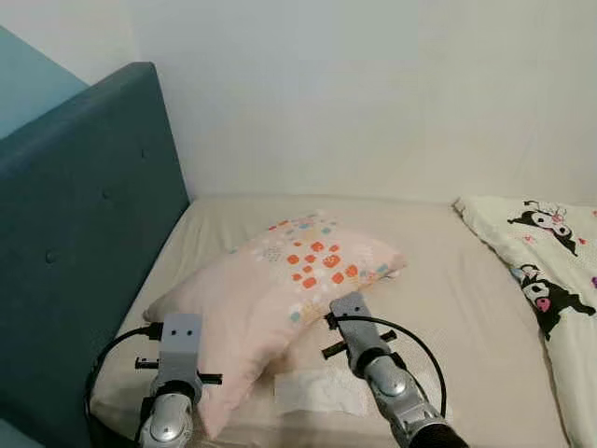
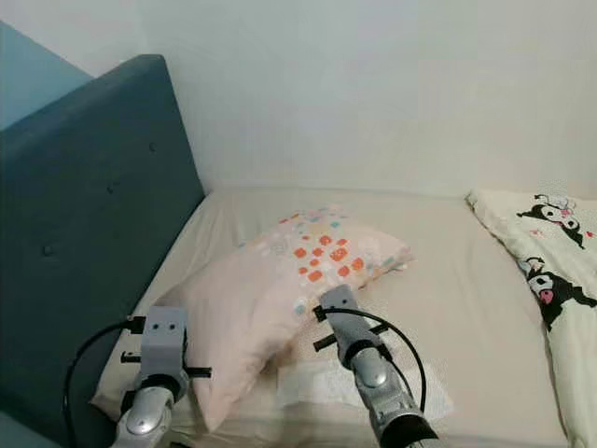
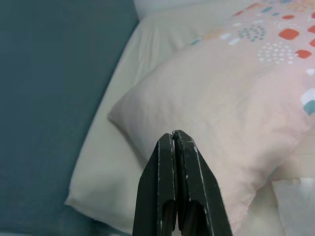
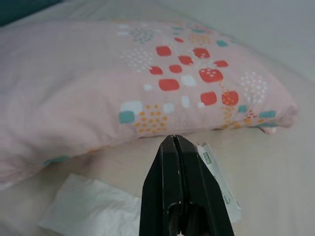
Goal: Clean up the room
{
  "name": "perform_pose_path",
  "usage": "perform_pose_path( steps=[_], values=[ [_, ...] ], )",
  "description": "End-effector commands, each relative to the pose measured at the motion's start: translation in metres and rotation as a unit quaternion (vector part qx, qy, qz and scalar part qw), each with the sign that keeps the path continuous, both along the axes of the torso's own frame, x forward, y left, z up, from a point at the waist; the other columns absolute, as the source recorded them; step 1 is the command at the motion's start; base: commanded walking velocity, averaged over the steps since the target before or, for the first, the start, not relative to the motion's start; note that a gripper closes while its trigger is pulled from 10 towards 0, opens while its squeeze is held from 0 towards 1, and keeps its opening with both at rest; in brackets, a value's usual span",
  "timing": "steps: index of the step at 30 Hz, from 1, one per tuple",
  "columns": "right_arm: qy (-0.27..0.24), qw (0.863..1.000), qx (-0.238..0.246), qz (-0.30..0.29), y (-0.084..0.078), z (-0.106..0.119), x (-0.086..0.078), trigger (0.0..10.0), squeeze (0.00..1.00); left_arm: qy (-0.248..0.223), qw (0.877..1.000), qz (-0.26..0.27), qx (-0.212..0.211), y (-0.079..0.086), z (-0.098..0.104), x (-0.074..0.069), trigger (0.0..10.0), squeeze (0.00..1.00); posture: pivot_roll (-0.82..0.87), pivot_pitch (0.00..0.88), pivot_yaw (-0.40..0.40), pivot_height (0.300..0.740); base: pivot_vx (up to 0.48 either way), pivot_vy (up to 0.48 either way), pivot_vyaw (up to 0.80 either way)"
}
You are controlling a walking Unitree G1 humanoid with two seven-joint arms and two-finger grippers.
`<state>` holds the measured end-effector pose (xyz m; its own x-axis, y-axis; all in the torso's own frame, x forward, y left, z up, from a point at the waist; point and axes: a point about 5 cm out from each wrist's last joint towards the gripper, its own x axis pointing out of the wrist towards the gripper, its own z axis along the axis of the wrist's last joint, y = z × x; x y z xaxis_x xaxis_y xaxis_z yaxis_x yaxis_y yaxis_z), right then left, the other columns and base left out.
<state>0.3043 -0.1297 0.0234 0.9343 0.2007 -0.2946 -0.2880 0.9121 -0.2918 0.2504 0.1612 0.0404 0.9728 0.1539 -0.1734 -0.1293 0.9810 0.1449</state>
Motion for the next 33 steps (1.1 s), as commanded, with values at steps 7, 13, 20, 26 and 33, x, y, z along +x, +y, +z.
perform_pose_path(
  steps=[7, 13, 20, 26, 33],
  values=[
    [0.01, 1.0, 0.007, -0.005, -0.0006, -0.0022, -0.0012, 10.0, 0.0, 0.0, 1.0, 0.011, 0.011, 0.0064, 0.0007, -0.0005, 10.0, 0.0, 0.01, 0.0, -0.015, 0.74, 0.0, 0.0, -0.66],
    [0.011, 1.0, -0.001, -0.004, -0.0013, -0.0032, -0.0019, 10.0, 0.0, 0.0, 1.0, 0.01, 0.012, 0.0057, 0.0007, 0.0004, 10.0, 0.0, 0.01, 0.0, -0.013, 0.74, 0.0, 0.0, 0.0],
    [0.011, 1.0, -0.002, -0.004, -0.0018, -0.0034, -0.0022, 10.0, 0.0, -0.007, 1.0, 0.005, 0.015, 0.0044, 0.0022, 0.0008, 10.0, 0.0, 0.01, 0.0, -0.012, 0.74, 0.0, 0.0, 0.0],
    [0.025, 0.999, 0.011, -0.023, -0.0053, -0.0053, -0.0019, 10.0, 0.0, -0.009, 1.0, 0.002, 0.009, 0.0036, 0.0023, 0.0011, 10.0, 0.0, 0.01, 0.0, -0.012, 0.74, 0.0, 0.0, -0.73],
    [0.024, 0.999, 0.006, -0.035, -0.0093, -0.0027, 0.0015, 10.0, 0.0, -0.009, 1.0, 0.003, 0.007, 0.004, 0.0024, 0.0004, 10.0, 0.0, 0.01, 0.0, -0.013, 0.74, 0.0, 0.0, -0.8]
  ],
)
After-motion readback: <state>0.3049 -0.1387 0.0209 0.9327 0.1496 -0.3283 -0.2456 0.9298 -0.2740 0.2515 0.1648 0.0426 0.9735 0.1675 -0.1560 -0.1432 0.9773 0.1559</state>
